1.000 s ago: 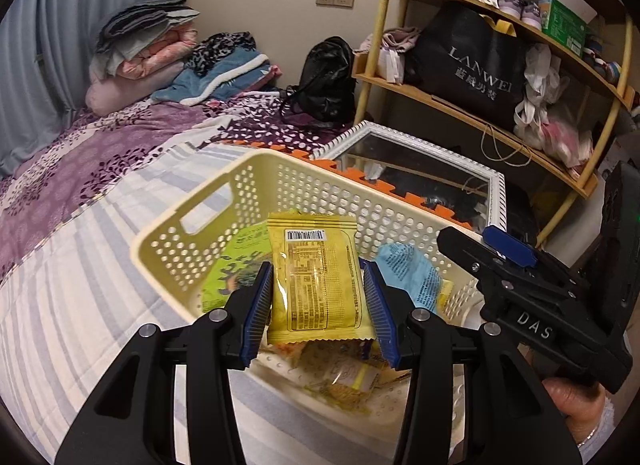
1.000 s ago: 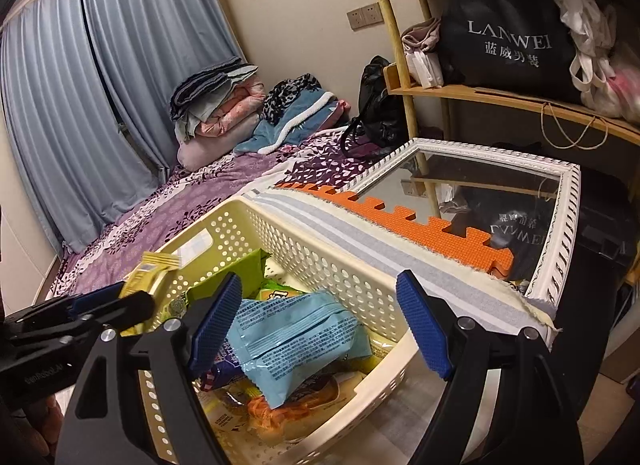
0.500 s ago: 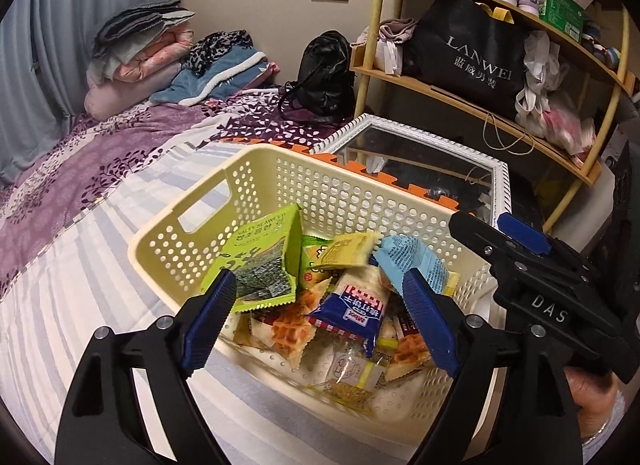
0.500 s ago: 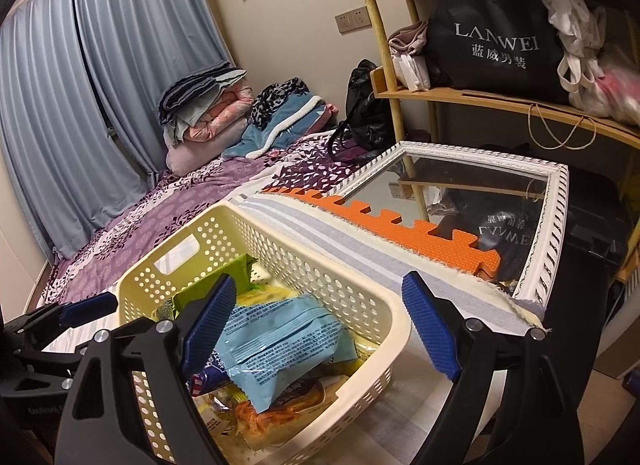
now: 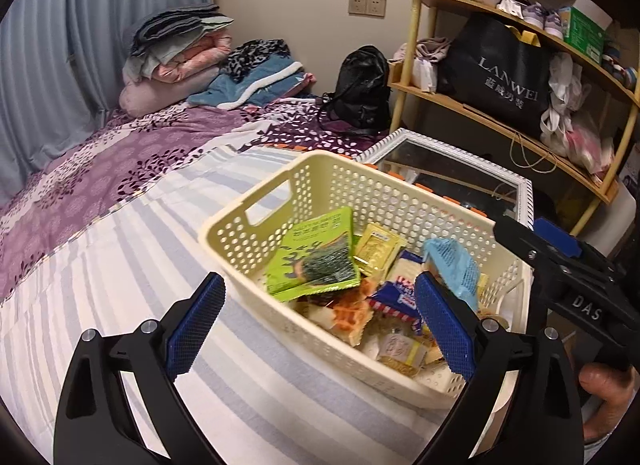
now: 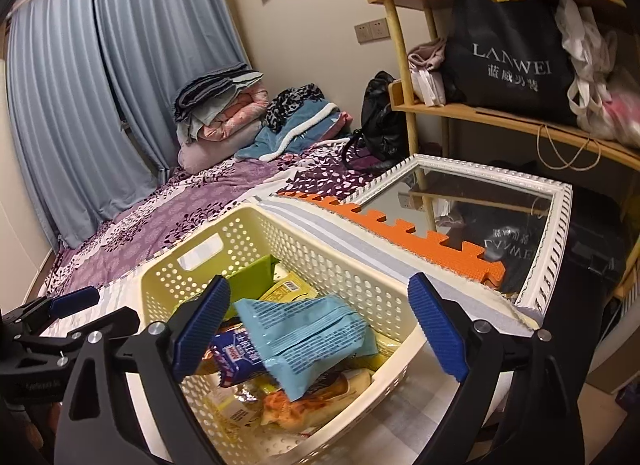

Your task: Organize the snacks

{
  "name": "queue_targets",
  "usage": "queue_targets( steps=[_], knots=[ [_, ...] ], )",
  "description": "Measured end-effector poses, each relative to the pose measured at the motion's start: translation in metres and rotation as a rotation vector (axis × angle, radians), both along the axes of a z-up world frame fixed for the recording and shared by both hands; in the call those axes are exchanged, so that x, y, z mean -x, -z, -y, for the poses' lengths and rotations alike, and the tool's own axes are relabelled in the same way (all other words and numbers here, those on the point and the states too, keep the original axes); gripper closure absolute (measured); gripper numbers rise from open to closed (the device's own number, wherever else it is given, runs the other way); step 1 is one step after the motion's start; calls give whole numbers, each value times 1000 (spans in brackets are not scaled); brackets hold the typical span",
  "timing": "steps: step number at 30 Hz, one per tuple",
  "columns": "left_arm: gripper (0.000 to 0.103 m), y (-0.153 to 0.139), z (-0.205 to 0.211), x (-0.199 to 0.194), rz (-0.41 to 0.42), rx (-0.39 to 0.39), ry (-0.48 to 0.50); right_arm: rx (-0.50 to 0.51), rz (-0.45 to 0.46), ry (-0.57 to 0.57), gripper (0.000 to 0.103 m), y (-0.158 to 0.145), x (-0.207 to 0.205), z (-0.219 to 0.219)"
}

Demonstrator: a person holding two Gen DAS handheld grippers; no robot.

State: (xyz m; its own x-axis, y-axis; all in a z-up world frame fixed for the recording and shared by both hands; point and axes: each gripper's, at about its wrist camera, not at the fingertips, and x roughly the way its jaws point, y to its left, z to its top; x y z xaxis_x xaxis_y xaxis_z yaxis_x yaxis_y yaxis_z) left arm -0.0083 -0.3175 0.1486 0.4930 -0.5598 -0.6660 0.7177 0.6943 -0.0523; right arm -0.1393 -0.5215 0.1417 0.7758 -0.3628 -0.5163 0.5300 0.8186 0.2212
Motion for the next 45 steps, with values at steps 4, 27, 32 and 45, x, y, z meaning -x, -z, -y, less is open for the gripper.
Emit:
queue_targets(
  steps=[4, 27, 32, 45],
  knots=[
    [3, 0, -8, 2, 18, -10, -14, 22, -9, -6, 11, -5, 3, -8],
    [3, -9, -49, 21, 112, -53, -109, 112, -40, -72, 5, -27, 16, -51],
    [3, -12, -52, 28, 135, -71, -128, 122, -44, -69, 5, -31, 22, -53],
    [3, -23, -55, 44, 199, -99, -204, 172, -98, -15, 5, -33, 39, -56]
  ],
)
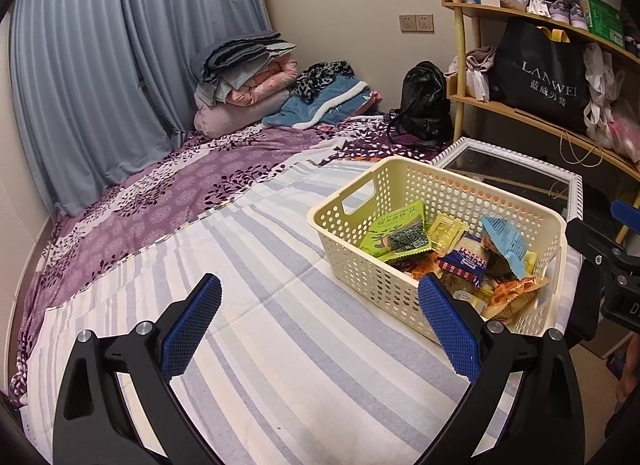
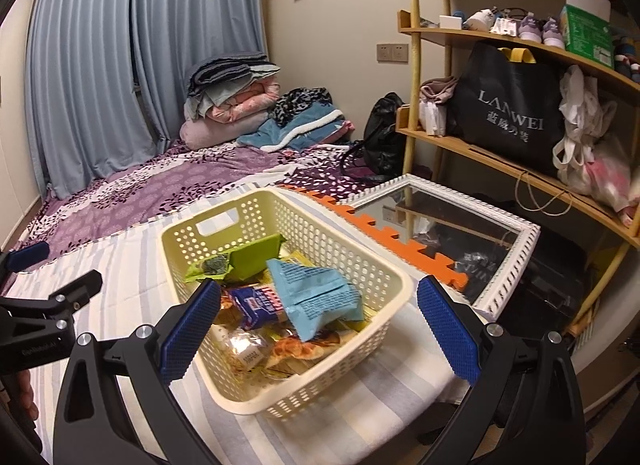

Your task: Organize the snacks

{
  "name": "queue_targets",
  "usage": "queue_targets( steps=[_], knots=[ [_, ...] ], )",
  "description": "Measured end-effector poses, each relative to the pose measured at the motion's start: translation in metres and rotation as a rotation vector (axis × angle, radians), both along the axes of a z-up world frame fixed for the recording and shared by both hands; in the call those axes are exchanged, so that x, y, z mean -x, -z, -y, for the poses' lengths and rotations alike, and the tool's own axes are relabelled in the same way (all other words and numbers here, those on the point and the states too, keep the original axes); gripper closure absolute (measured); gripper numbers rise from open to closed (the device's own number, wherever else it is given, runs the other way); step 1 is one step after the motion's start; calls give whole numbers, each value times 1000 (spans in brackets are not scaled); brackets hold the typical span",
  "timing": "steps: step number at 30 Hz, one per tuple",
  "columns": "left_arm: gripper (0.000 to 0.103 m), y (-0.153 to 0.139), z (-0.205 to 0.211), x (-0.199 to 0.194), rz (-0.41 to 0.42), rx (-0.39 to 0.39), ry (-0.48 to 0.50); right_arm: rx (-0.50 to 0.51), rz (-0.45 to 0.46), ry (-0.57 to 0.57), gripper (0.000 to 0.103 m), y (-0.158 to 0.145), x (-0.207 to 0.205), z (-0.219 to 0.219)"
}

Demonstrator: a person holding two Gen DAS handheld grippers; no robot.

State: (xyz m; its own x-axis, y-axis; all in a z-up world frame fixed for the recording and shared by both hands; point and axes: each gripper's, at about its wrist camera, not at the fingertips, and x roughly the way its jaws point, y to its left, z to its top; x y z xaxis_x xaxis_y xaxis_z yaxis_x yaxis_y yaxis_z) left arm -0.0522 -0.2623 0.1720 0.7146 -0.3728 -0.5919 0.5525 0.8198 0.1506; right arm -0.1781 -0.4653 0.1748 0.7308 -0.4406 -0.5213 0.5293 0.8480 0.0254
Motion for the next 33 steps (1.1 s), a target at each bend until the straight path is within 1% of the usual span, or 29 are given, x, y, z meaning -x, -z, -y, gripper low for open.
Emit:
queue_targets(
  steps=[2, 6, 8, 11, 12, 15, 19, 25, 29, 33],
  knots=[
    [3, -2, 0, 3, 17, -9, -18, 6, 0, 7, 5, -1, 3, -1],
    [3, -2, 7, 14, 111, -90, -63, 29, 8, 10, 5, -3, 10, -3],
    [3, -3, 9, 19, 133, -111, -68, 49, 10, 10, 5, -5, 13, -6],
    [3, -5, 8, 24, 120, -99, -50, 81, 12, 16, 5, -6, 19, -8],
    [3, -5, 8, 25, 109, -100, -58, 88, 13, 17, 5, -6, 20, -8],
    [3, -4, 9, 25, 102, -134, -90, 100, 20, 19, 5, -7, 26, -8],
    [3, -1, 12, 31, 139, -180, -85, 97, 28, 19, 5, -6, 32, -6],
    [3, -2, 15, 38, 130, -175, -40, 81, 21, -9, 5, -4, 34, -6],
    [3, 0, 17, 37, 103, -173, -29, 86, -4, -38, 5, 1, 32, -9],
    [3, 3, 20, 36, 103, -184, -28, 80, -23, -51, 5, 7, 31, -11]
  ],
)
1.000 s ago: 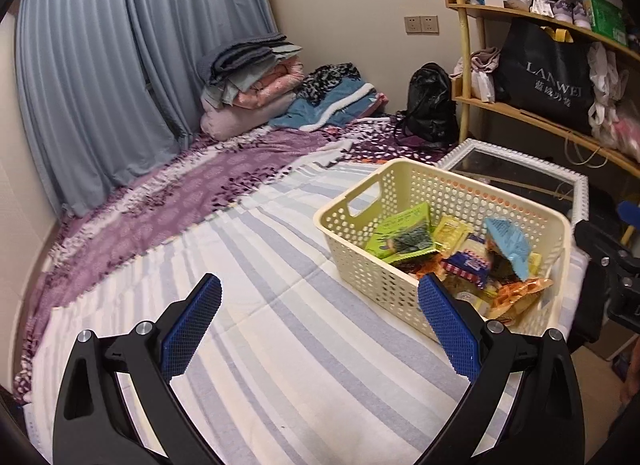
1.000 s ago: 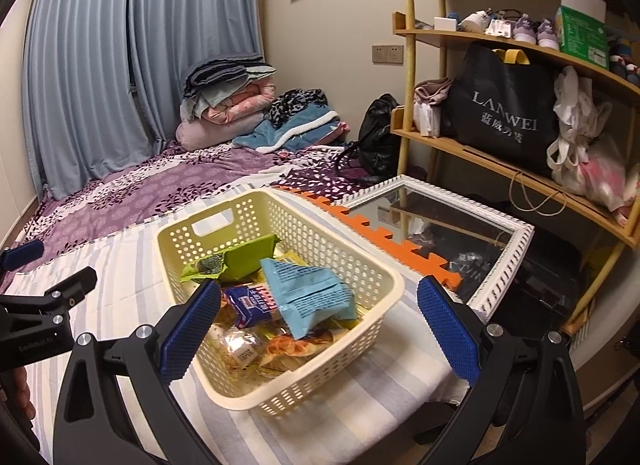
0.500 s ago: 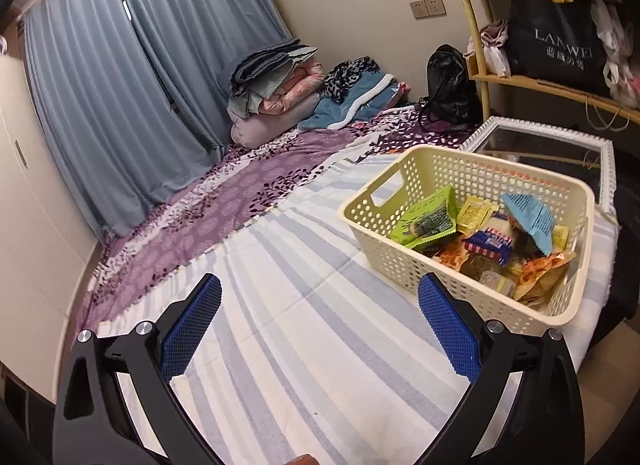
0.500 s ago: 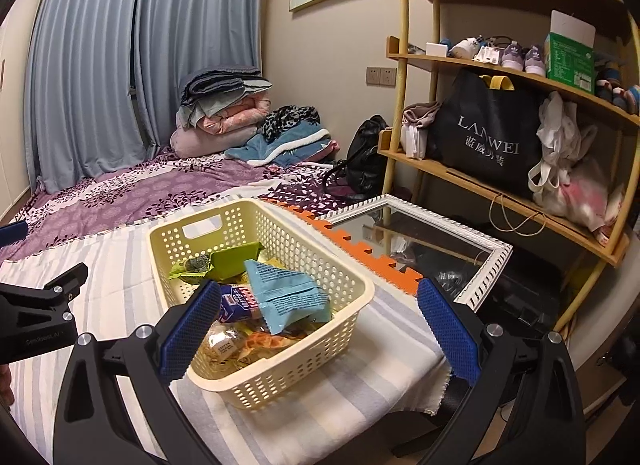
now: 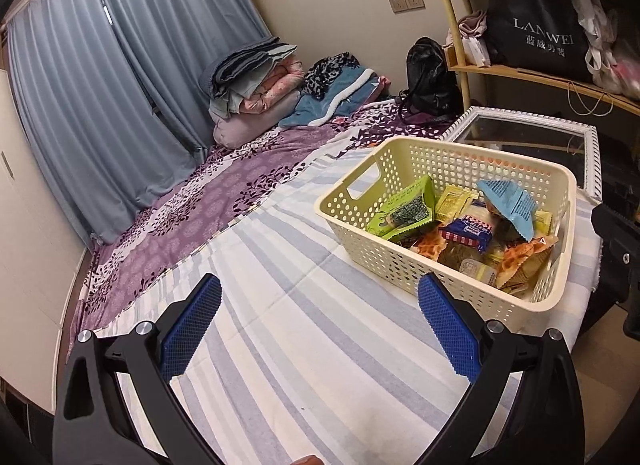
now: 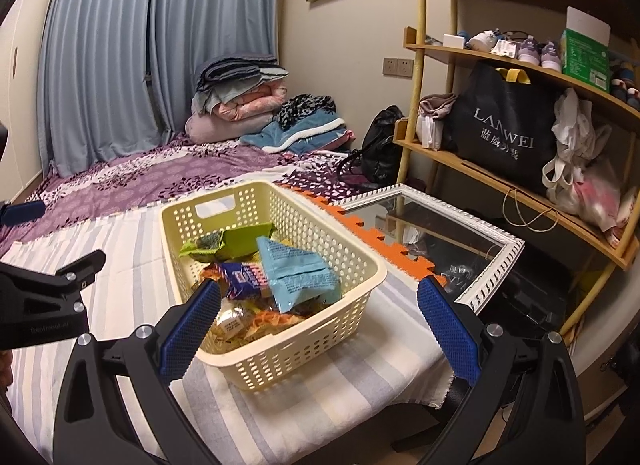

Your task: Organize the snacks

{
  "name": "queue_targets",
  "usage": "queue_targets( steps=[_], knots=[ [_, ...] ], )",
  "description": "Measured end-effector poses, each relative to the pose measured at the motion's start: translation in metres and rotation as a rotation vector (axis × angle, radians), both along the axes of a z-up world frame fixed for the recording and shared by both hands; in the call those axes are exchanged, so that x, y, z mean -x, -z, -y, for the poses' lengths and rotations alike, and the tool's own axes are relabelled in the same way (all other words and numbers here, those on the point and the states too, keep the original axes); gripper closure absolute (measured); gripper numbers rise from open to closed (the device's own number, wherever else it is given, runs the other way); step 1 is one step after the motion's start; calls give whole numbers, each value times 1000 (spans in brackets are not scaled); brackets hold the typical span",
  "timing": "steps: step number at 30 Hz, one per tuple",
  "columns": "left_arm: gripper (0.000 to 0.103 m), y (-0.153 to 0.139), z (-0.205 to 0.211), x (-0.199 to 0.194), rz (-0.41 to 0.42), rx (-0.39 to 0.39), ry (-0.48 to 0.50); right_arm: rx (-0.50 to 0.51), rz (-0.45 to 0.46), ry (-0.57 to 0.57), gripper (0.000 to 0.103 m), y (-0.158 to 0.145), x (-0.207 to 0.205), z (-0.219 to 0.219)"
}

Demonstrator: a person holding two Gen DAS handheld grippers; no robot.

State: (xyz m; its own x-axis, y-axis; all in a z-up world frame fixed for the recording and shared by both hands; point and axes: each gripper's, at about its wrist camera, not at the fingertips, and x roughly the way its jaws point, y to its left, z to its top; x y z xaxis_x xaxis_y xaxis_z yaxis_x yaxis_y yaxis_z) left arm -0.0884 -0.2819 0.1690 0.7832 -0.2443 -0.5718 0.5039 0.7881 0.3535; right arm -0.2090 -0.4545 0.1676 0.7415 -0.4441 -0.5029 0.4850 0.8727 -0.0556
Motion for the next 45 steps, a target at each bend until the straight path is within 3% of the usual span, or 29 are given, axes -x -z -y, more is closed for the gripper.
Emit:
queue_targets(
  steps=[45],
  knots=[
    [3, 16, 8, -13, -28, -40, -1, -12, -57, -84, 5, 16, -31, -12]
  ],
)
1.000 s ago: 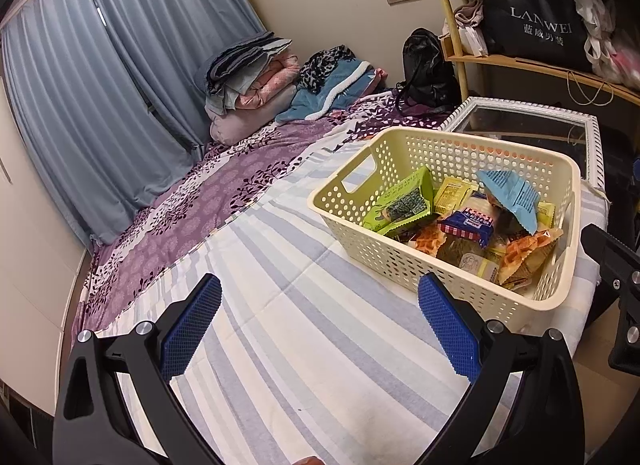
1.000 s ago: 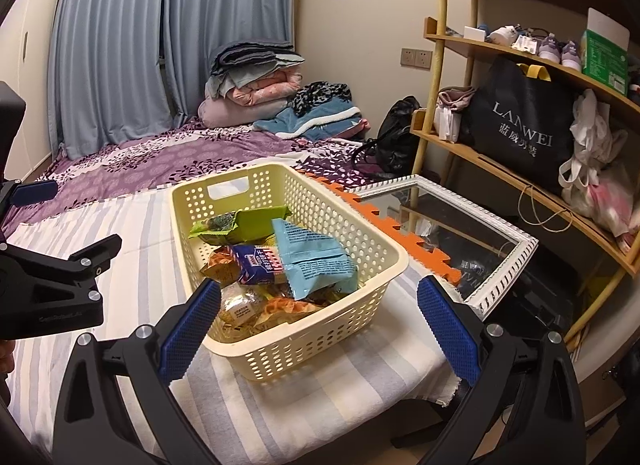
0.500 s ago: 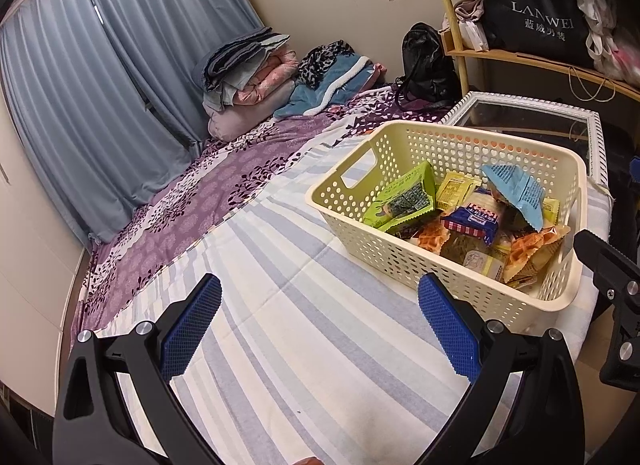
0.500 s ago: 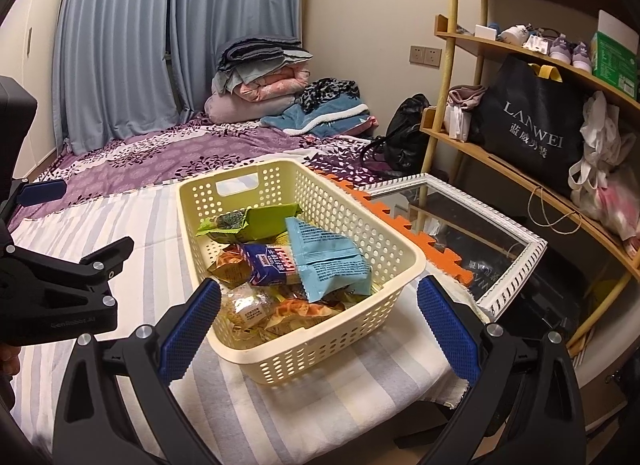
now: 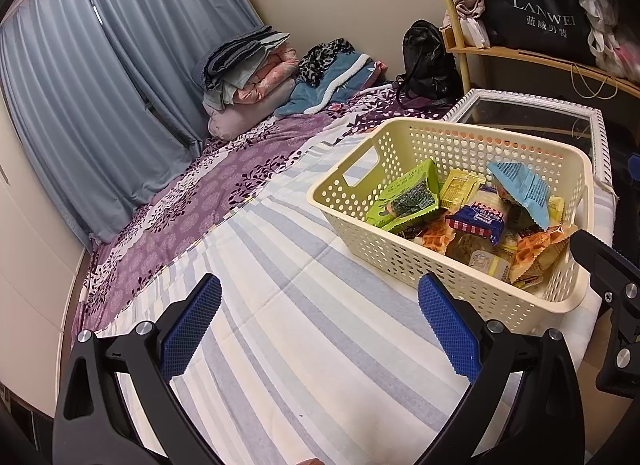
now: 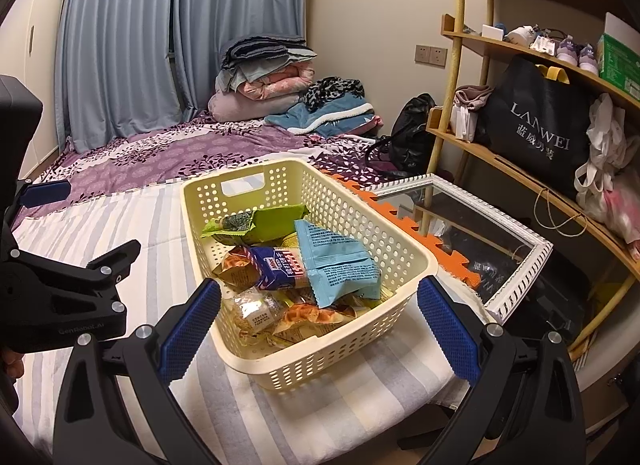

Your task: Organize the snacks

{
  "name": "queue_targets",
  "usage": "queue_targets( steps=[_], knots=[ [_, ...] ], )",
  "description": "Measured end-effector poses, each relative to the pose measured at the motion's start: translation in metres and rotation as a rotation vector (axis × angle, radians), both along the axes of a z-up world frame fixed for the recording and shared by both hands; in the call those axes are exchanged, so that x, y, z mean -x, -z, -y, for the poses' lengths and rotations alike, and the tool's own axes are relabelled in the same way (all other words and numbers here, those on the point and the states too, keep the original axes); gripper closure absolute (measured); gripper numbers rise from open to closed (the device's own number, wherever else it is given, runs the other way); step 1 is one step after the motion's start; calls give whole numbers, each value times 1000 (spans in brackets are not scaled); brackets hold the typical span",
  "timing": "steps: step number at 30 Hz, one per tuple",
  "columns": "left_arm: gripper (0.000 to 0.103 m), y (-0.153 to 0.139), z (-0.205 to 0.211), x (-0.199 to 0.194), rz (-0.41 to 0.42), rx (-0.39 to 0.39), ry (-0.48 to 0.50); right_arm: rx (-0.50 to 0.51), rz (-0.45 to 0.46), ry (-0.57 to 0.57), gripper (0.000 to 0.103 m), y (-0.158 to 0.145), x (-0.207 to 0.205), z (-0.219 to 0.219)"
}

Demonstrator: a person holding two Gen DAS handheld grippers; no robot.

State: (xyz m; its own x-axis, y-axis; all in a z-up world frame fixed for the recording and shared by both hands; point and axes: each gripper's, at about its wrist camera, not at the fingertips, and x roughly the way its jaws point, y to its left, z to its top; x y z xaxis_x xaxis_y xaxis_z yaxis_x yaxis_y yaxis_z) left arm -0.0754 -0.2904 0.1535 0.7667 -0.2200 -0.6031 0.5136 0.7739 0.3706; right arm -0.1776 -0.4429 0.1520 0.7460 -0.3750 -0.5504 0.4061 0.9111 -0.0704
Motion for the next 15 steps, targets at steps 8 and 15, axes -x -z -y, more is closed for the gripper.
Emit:
queue_targets(
  steps=[8, 15],
  knots=[
    [3, 1, 1, -1, -1, -4, 3, 0, -2, 0, 5, 0, -3, 0],
    [3, 2, 2, -1, 6, -8, 12, -2, -4, 1, 5, 1, -4, 1]
  ],
)
